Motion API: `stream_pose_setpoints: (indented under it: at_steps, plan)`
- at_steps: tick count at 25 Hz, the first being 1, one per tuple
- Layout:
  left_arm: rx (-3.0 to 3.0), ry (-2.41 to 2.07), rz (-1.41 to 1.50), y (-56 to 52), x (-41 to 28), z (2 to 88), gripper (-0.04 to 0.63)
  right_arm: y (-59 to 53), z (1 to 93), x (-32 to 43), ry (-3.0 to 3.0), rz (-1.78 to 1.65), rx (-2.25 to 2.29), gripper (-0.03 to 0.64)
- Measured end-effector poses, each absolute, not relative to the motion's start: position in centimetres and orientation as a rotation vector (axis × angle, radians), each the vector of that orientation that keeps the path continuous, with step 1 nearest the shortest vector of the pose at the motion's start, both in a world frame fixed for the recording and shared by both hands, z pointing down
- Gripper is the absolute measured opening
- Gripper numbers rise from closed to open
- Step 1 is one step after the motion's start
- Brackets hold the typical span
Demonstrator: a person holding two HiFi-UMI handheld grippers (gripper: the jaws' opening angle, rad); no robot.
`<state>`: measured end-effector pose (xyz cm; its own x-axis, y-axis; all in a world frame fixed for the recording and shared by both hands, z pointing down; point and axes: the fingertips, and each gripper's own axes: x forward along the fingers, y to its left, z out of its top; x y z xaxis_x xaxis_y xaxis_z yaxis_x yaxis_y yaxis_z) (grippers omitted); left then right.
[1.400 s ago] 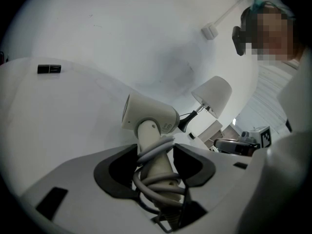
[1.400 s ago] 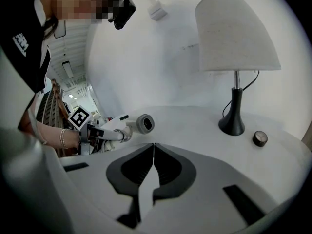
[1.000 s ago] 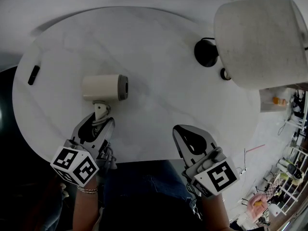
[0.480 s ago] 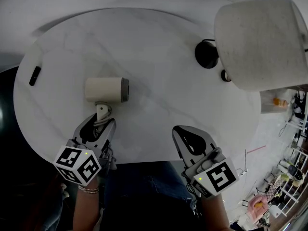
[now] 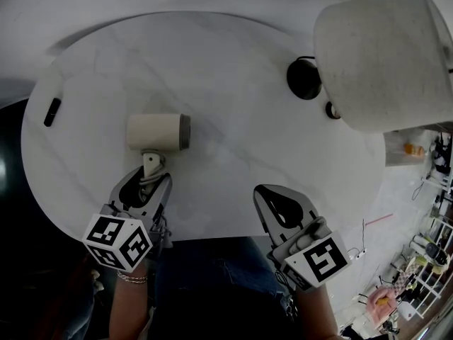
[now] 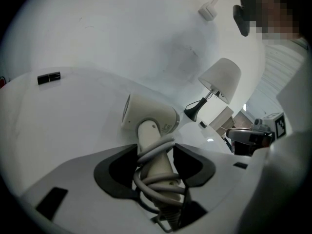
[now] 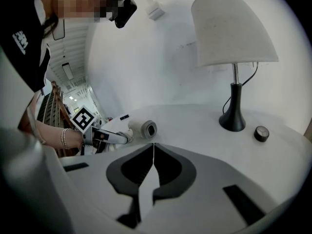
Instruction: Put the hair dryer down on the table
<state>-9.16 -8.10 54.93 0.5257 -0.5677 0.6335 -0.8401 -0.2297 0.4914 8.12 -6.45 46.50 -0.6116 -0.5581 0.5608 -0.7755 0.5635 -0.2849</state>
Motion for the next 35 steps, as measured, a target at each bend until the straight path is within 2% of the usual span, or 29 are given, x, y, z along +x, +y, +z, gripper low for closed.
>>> stream_pose_setpoints:
  at_steps: [35]
  plan:
    - [1.94, -1.096, 0.612, -7.0, -8.3, 56.9, 0.241, -6.1, 46.6, 7.3, -2.422, 0.713, 1.061, 0.02]
